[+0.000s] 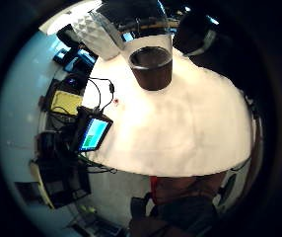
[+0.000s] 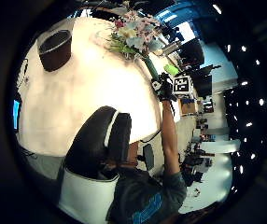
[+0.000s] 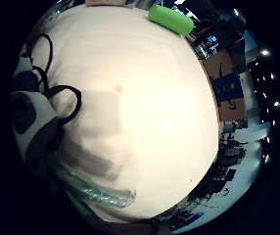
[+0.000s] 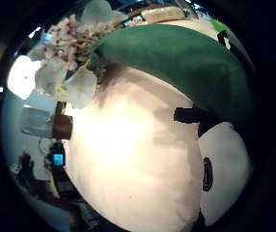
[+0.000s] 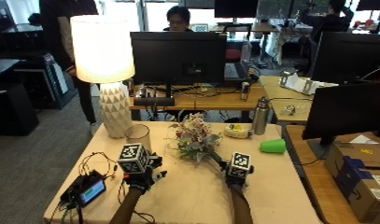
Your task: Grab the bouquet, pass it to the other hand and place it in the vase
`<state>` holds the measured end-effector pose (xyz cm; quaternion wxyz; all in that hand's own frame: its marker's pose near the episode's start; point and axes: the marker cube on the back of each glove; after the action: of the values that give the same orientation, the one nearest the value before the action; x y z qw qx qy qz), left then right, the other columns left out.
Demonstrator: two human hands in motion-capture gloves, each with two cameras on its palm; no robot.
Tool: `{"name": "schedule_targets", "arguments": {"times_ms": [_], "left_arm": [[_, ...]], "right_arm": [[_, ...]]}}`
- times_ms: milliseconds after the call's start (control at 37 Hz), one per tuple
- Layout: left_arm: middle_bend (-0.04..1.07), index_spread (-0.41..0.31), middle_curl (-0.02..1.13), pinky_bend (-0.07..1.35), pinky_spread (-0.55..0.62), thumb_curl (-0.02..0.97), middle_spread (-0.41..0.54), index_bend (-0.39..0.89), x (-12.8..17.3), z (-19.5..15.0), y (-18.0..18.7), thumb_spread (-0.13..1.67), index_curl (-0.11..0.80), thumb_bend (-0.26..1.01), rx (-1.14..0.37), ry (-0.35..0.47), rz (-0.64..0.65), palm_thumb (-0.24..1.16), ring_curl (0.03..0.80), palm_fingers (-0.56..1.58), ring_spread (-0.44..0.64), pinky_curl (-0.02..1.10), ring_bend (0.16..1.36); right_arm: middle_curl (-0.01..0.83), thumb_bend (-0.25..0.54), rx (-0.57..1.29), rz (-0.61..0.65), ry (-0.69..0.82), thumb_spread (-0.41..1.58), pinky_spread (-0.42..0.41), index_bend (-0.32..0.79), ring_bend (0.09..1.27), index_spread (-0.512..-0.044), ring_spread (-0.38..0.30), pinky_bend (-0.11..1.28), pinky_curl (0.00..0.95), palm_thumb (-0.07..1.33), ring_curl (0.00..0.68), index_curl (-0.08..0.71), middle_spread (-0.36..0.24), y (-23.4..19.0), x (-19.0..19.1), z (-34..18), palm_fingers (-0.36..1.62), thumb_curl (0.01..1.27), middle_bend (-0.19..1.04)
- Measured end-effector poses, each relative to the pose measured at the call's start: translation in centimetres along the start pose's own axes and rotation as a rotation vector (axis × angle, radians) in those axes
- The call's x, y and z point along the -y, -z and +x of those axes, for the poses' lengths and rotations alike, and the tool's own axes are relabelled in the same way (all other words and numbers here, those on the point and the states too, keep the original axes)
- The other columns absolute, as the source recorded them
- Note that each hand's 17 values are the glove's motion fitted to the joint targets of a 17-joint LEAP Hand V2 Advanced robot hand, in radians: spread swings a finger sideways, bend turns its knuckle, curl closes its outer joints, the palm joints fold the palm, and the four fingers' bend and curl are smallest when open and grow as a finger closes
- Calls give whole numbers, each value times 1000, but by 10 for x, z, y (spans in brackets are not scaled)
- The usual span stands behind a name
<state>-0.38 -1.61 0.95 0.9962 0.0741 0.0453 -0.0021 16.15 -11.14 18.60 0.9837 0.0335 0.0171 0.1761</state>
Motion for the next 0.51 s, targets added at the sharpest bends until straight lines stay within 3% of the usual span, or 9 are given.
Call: {"name": "schedule_targets", "arguments": {"times_ms": [135, 297, 513], "left_arm": [[190, -71, 347, 484, 336, 275, 112, 119, 5, 9, 14, 1055, 241, -24, -77, -9, 29, 213, 294, 332, 234, 373, 630], [186, -71, 347, 485, 329, 276, 104, 127, 14, 27, 30, 1059, 245, -23, -270, -35, 88, 214, 294, 353, 227, 374, 626], [189, -77, 350, 470, 298, 290, 87, 138, 28, 63, 48, 1049, 258, -13, -519, -94, 127, 258, 292, 412, 204, 372, 613]], "right_arm": [[526, -22, 111, 53, 6, 671, -260, 156, 888, -265, -192, 682, 451, 970, 509, 338, -174, 24, -6, -4, 1390, 578, 577], [551, -24, 329, 126, 4, 620, -280, 173, 919, -266, -198, 705, 464, 975, 527, 365, -176, 62, -15, -12, 1366, 612, 618], [567, -24, 740, 188, 65, 582, -293, 176, 935, -264, -196, 727, 475, 975, 537, 396, -178, 125, -42, -39, 1345, 647, 640]]}}
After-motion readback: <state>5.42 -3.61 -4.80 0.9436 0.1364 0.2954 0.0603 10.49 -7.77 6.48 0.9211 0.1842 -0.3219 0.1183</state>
